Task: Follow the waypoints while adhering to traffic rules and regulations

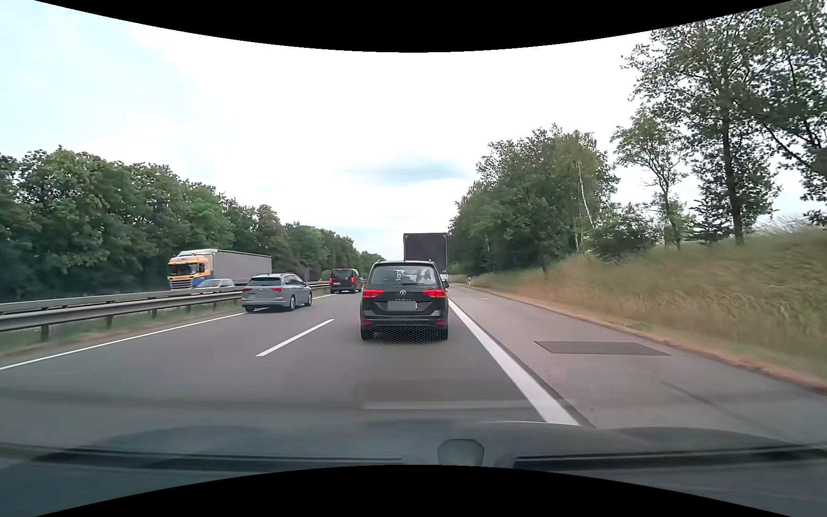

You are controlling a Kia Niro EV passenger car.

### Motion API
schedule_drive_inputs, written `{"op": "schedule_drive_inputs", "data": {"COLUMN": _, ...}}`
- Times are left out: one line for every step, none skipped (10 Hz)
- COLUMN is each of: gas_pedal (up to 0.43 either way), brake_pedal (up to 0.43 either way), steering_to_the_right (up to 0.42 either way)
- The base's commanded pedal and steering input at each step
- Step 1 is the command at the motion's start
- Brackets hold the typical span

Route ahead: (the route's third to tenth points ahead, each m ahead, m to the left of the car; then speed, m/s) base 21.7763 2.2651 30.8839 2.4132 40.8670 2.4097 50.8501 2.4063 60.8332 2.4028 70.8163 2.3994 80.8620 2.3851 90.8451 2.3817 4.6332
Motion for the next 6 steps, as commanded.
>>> {"op": "schedule_drive_inputs", "data": {"gas_pedal": 0.067, "brake_pedal": 0.000, "steering_to_the_right": 0.000}}
{"op": "schedule_drive_inputs", "data": {"gas_pedal": 0.067, "brake_pedal": 0.000, "steering_to_the_right": -0.001}}
{"op": "schedule_drive_inputs", "data": {"gas_pedal": 0.067, "brake_pedal": 0.000, "steering_to_the_right": -0.001}}
{"op": "schedule_drive_inputs", "data": {"gas_pedal": 0.067, "brake_pedal": 0.000, "steering_to_the_right": -0.001}}
{"op": "schedule_drive_inputs", "data": {"gas_pedal": 0.067, "brake_pedal": 0.000, "steering_to_the_right": -0.001}}
{"op": "schedule_drive_inputs", "data": {"gas_pedal": 0.067, "brake_pedal": 0.000, "steering_to_the_right": -0.001}}
